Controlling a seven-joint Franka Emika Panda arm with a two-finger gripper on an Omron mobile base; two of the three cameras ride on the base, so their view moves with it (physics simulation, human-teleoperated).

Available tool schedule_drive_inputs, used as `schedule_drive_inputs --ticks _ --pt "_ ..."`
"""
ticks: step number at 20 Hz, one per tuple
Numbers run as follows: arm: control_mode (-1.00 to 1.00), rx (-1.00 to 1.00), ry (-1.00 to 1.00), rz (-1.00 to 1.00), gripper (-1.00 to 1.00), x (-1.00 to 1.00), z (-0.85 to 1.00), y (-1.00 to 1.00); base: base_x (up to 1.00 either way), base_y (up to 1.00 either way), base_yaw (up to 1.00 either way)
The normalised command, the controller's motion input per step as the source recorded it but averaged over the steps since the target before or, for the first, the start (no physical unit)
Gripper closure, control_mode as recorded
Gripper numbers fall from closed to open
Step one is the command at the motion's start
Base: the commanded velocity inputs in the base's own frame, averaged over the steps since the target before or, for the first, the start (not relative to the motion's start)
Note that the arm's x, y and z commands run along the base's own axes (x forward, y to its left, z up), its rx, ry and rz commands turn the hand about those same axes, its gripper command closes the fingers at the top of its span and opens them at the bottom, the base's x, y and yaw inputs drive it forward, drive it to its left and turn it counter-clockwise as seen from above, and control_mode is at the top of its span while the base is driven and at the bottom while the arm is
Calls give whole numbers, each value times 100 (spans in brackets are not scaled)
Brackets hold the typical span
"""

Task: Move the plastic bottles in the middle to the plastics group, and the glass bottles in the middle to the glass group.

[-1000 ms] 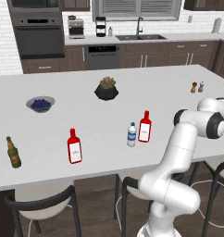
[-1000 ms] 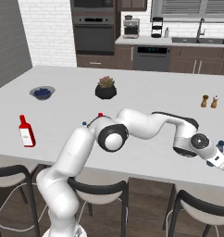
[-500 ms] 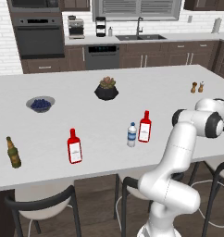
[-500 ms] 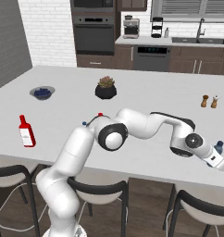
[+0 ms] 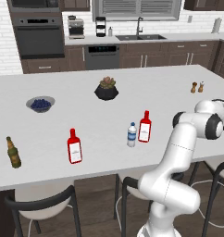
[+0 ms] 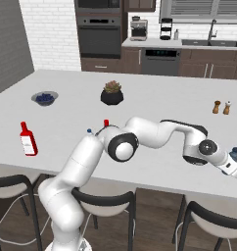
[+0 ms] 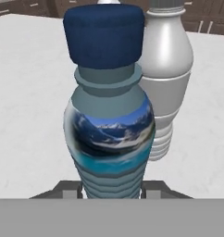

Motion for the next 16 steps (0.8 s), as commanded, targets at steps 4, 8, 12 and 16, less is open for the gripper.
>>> schedule_drive_inputs --ticks 4,8,12,16 --pt "-100 0 0 0 100 16 0 -21 0 0 0" --pt "-100 0 0 0 100 0 -19 -1 0 0 0" --pt "-100 0 0 0 100 2 -67 0 0 0 0" --pt "-100 0 0 0 100 0 -49 0 0 0 0"
